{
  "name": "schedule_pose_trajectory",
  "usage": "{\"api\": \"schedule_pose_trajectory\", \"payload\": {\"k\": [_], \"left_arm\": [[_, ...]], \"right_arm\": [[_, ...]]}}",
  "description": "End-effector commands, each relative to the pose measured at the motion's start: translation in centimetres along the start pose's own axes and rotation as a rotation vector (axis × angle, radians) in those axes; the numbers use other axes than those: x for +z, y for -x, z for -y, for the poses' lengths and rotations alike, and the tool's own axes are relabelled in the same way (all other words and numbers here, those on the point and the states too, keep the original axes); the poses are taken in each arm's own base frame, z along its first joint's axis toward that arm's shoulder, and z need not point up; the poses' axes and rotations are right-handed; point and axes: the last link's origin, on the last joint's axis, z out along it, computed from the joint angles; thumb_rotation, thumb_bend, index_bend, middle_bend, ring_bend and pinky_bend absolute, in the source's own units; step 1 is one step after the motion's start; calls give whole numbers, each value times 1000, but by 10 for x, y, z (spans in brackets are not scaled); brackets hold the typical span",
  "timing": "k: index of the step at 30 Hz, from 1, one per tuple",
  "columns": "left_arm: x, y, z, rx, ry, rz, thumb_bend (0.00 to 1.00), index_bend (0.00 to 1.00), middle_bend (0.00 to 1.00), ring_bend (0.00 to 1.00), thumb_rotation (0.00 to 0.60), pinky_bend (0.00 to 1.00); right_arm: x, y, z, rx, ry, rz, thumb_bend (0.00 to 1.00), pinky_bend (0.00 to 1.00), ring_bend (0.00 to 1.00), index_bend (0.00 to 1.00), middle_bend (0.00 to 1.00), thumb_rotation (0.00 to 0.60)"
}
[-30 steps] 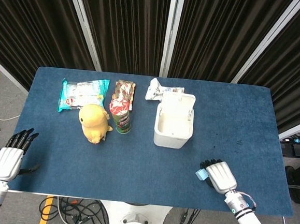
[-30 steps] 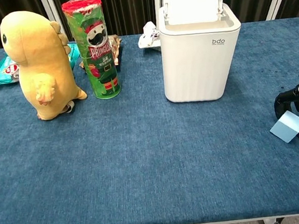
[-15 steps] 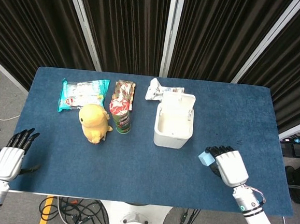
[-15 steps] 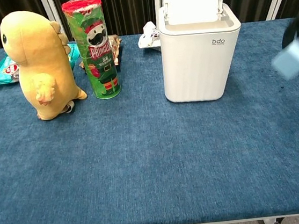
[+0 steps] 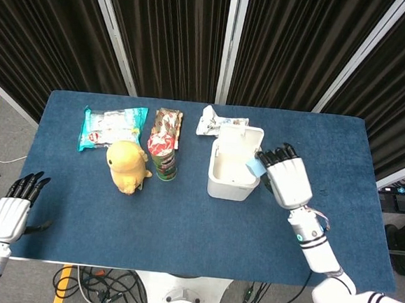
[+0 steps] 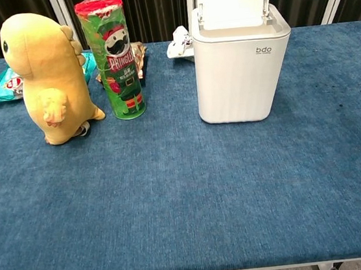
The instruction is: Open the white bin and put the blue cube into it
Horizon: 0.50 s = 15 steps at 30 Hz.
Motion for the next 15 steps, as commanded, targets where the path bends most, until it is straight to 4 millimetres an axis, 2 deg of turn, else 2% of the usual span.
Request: {"api": "schedule_pose_trajectory", "payload": {"k": [1,2,3,7,11,15], "left_arm": [[0,0,1,-2,-3,0,39,101,34,0,600,111],[0,1,2,-5,-3,0,39,101,34,0,600,111],[-1,1,2,-7,-2,-1,39,101,34,0,600,111],[-1,1,3,-10,0,1,39,101,34,0,600,111],[-1,0,2,-13,7,-3,39,101,34,0,600,111],[-2,0,-2,-13,15,-5,39,101,34,0,600,111]], "right_arm": [[24,16,12,-13,-8,89,195,51,95,126,199,600],[26,14,15,-11,-10,87,144,11,24,36,85,600],[26,10,17,0,-8,63,106,0,1,2,23,600],[13,-11,12,54,6,-63,66,0,0,0,0,600],[-26,-27,-4,61,15,-119,65,0,0,0,0,600],[-94,-26,-32,68,104,-110,63,0,0,0,4,600]]}}
